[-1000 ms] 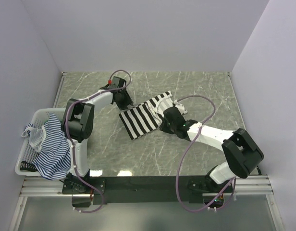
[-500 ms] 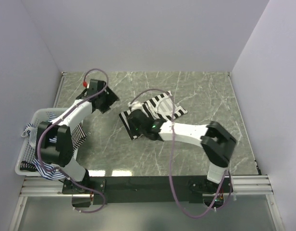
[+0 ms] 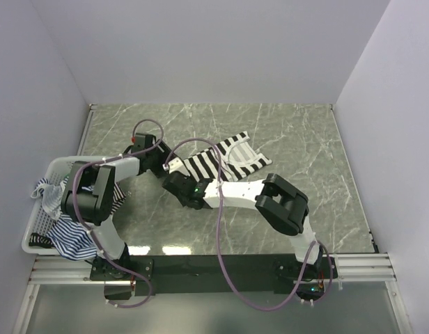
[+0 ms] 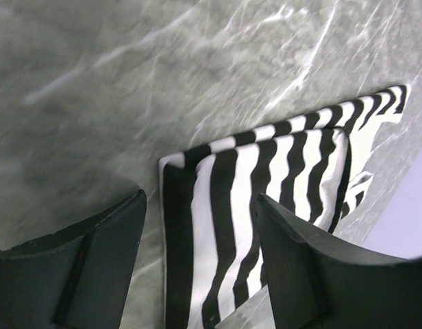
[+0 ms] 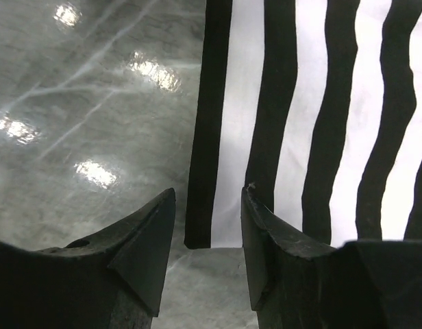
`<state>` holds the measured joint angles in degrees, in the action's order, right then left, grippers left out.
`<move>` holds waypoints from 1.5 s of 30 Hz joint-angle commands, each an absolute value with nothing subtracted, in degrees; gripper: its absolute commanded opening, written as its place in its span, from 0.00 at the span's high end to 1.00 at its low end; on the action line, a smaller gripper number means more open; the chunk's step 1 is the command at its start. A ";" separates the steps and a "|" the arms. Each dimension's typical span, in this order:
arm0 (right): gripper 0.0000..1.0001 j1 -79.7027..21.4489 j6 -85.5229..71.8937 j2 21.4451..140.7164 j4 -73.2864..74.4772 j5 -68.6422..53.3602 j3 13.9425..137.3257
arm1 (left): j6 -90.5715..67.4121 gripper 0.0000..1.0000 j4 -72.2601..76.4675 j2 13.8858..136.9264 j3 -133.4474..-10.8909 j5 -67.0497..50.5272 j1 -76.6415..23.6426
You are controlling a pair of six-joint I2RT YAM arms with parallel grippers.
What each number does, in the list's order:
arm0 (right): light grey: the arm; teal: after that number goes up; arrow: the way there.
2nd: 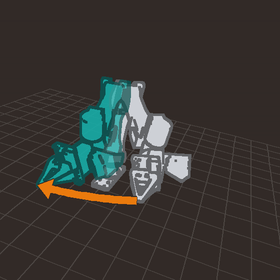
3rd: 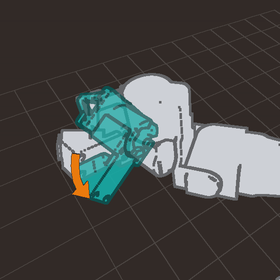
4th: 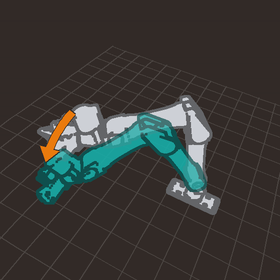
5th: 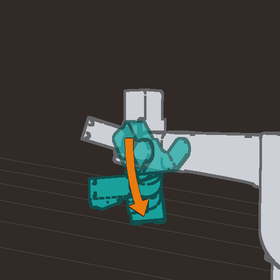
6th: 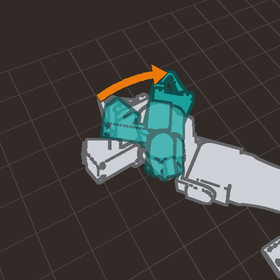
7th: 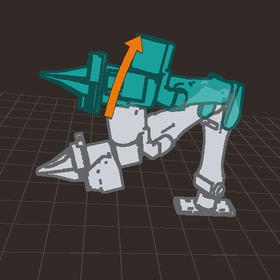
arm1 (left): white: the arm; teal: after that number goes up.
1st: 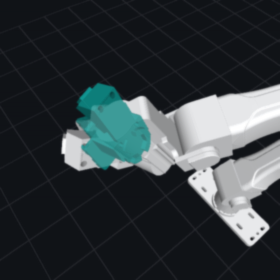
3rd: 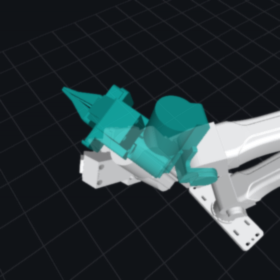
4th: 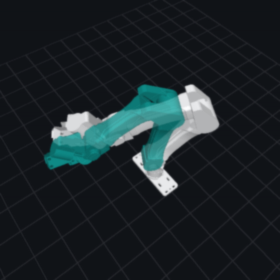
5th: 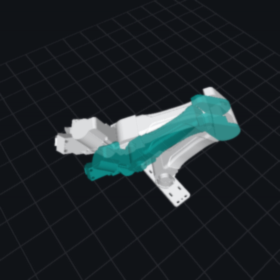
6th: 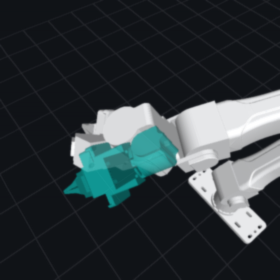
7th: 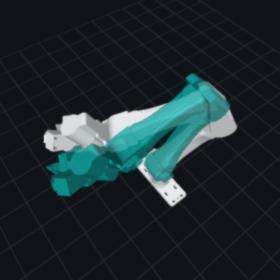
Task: Fold and stack the tank tops
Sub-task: Fold the tank top
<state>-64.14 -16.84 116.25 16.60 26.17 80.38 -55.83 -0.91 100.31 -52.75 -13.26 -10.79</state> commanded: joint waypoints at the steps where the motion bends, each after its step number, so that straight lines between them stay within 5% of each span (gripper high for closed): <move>1: 0.50 -65.13 -15.64 117.25 18.54 30.59 83.15 | -56.16 0.29 1.67 103.44 -53.96 -13.63 -10.63; 15: 0.53 -65.22 -17.05 119.62 20.13 29.54 82.18 | -55.11 0.51 -3.95 107.32 -55.55 -8.97 -11.78; 21: 0.76 -62.93 -17.49 116.20 19.08 25.41 81.30 | -54.32 0.69 -6.06 108.45 -58.79 -6.86 -13.53; 23: 0.82 -62.14 -17.32 114.71 18.90 24.35 81.12 | -54.32 0.87 -7.03 108.63 -59.59 -6.16 -13.89; 26: 0.91 -61.26 -16.79 113.56 19.16 22.33 82.17 | -54.49 0.99 -8.35 108.28 -61.26 -5.19 -14.06; 30: 1.00 -60.74 -16.87 112.33 20.03 19.08 83.93 | -54.67 0.99 -10.37 106.18 -62.93 -3.17 -14.06; 45: 1.00 -65.04 -26.27 111.00 16.45 -3.50 90.96 | -57.05 0.99 -24.69 89.23 -60.29 8.08 -7.56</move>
